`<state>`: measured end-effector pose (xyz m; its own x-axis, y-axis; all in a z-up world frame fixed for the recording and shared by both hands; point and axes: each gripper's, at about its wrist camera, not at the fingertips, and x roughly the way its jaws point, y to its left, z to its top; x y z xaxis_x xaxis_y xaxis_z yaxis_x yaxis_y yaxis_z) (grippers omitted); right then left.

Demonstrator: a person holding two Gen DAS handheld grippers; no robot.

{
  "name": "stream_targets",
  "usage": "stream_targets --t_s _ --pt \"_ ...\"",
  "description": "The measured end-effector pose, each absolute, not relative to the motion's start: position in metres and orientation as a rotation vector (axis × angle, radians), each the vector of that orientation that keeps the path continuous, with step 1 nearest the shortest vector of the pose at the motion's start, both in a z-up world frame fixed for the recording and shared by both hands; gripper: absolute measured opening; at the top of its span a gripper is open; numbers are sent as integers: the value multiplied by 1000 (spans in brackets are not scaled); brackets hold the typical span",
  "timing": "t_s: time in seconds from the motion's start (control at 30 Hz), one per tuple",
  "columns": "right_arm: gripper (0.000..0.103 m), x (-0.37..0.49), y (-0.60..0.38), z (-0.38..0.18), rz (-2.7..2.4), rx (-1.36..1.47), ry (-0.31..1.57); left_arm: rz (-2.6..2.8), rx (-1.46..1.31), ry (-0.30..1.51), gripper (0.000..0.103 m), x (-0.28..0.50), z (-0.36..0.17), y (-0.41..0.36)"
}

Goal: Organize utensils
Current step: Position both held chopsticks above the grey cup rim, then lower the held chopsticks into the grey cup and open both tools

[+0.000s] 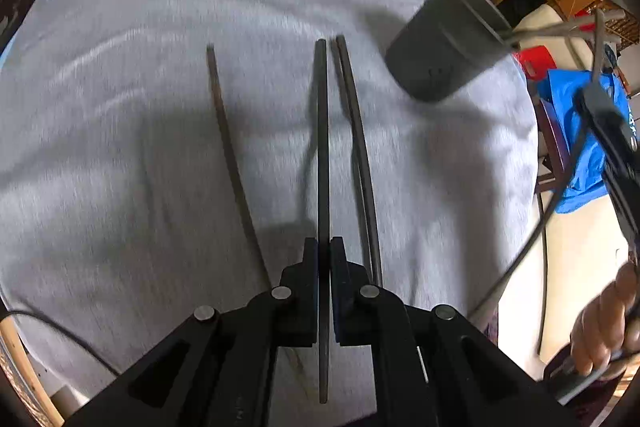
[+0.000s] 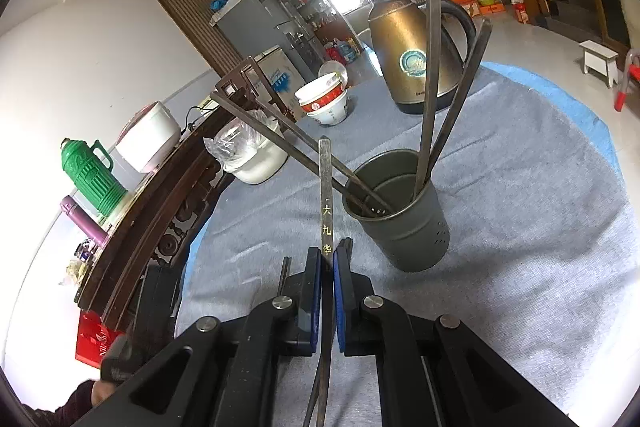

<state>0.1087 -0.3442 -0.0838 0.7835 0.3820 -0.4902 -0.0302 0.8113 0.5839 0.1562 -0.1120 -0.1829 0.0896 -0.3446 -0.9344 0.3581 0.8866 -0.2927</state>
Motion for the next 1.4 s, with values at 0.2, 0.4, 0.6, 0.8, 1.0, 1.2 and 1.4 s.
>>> stream_targets --t_s 0.2,0.4,0.6,0.8,1.0,1.2,1.4 --pt "7 108 -340 -84 243 584 643 -492 48 1306 34 174 -165 -116" --pt "7 105 -342 -83 240 589 638 -441 105 1268 34 216 -168 -141" --pt "7 101 -340 -81 243 576 637 -423 104 1339 34 253 -191 -158" --pt "7 102 -339 -81 249 577 638 -439 90 1359 19 282 -205 -169" --pt "6 101 -335 -78 243 544 633 -455 84 1318 8 282 -201 -171" --pt "7 100 -340 -58 200 508 549 -466 42 1171 7 263 -143 -152" --pt "7 93 -354 -17 95 469 350 -486 -30 942 7 242 -62 -132"
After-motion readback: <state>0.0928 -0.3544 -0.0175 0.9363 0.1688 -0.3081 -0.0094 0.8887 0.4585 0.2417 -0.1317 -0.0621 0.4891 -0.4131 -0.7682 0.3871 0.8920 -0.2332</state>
